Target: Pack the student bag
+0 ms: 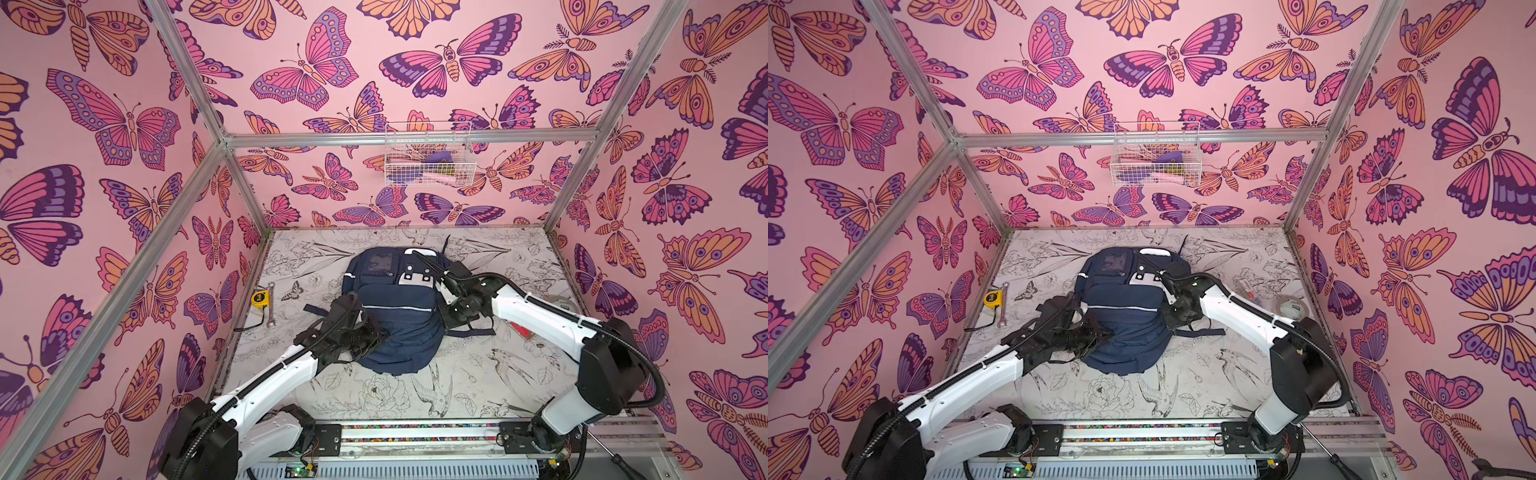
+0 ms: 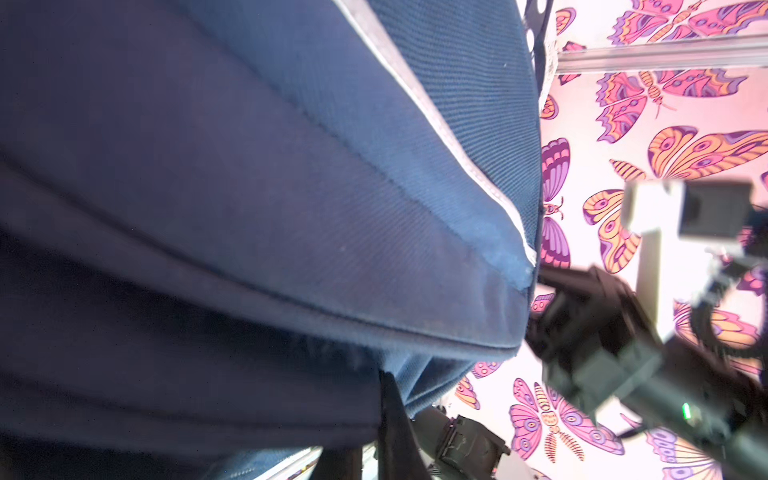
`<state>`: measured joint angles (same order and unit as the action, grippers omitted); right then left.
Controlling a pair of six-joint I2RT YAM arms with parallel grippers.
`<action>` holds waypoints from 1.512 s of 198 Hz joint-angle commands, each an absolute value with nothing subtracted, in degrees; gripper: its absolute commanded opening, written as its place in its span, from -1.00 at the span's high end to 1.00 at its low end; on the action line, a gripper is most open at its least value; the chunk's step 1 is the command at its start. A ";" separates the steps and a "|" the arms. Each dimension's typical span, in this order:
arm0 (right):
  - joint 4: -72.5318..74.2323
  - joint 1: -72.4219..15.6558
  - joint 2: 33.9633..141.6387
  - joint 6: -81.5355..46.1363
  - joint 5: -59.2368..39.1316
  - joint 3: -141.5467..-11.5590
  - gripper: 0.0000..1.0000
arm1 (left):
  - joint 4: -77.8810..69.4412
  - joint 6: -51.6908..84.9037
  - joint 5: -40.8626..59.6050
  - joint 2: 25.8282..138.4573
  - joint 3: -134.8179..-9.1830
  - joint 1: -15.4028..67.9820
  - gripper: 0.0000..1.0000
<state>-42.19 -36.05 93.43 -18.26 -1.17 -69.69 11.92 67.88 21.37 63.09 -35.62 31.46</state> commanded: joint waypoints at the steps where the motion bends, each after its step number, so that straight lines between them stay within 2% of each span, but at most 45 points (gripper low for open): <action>1: -38.70 -30.85 96.25 -14.45 13.54 -73.29 1.00 | 19.42 64.17 18.61 62.23 -33.58 30.41 1.00; 122: -32.69 -20.62 100.37 -9.74 4.25 -76.13 1.00 | 18.74 61.90 18.73 61.29 -31.56 30.41 1.00; 186: -32.71 -20.57 102.68 -11.38 3.54 -78.90 1.00 | 18.28 59.53 20.75 61.06 -29.88 30.41 1.00; 232: -38.22 -20.57 100.62 -10.12 -4.60 -82.23 1.00 | 18.57 58.41 21.37 63.10 -30.75 30.40 1.00; 299: -45.61 -20.50 105.41 -10.32 2.22 -88.21 0.97 | 21.37 55.93 21.01 63.55 -32.51 30.41 1.00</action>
